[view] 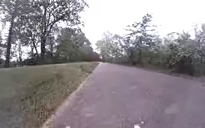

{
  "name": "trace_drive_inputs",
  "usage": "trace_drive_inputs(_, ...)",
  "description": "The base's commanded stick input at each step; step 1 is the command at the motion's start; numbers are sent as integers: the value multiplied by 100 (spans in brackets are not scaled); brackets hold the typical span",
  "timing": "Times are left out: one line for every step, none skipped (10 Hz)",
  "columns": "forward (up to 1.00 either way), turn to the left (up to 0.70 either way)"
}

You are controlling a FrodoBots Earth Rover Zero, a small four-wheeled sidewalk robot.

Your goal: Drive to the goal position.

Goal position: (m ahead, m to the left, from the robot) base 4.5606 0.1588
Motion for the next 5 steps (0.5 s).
trace_drive_inputs(70,0)
trace_drive_inputs(70,0)
trace_drive_inputs(70,0)
trace_drive_inputs(70,0)
trace_drive_inputs(70,0)
